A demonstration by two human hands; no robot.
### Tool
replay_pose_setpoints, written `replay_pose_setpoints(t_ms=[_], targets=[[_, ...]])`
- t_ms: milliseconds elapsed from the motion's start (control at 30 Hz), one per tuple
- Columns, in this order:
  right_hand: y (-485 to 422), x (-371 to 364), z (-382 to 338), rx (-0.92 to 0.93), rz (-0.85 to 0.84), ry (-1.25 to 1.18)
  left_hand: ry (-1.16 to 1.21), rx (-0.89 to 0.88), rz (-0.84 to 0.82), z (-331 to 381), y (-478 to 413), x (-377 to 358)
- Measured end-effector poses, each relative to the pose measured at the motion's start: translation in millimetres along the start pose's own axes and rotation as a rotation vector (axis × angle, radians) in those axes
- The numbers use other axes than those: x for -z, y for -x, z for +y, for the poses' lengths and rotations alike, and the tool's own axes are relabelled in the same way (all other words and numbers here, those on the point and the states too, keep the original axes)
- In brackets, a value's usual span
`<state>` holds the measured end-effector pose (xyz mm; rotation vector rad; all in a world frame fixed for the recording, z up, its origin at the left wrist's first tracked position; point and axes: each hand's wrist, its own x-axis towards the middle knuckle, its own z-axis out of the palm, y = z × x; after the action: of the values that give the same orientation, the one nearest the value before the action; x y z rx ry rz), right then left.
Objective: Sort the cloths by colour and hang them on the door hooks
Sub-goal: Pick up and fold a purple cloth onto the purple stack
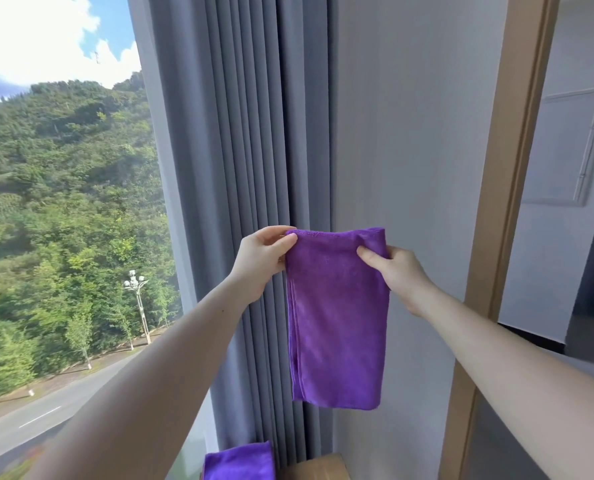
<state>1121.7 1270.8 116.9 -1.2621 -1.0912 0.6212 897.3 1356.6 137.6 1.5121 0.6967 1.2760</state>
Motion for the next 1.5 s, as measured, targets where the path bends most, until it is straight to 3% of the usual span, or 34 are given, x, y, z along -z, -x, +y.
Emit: replay_pose_setpoints(t_ms=[467, 633, 700, 833, 967, 1067, 1333, 1500], targets=[[3, -5, -7, 0.043, 0.038, -0.014, -0.094, 0.131, -0.073, 6, -3, 13], [9, -14, -17, 0.05, -0.081, -0.005, -0.741, -0.086, -0.331, 32, 7, -18], [12, -19, -21, 0.06, -0.113, 0.009, -0.809, -0.153, -0.376, 42, 10, -38], [17, -19, -25, 0.084, -0.134, -0.005, -0.889, -0.249, -0.303, 49, 5, -66], [19, -5, -28, 0.082, -0.132, -0.008, -0.806, -0.341, -0.311, 48, 0, -76], [21, 8, -26, 0.029, -0.175, -0.01, -0.758, -0.407, -0.306, 48, -1, -81], [32, 33, 5, -0.279, -0.51, 0.119, -0.868, -0.501, -0.278, 56, -5, -84], [35, 34, 29, -0.358, -0.571, 0.215, -0.955, -0.53, -0.273, 61, -9, -79]])
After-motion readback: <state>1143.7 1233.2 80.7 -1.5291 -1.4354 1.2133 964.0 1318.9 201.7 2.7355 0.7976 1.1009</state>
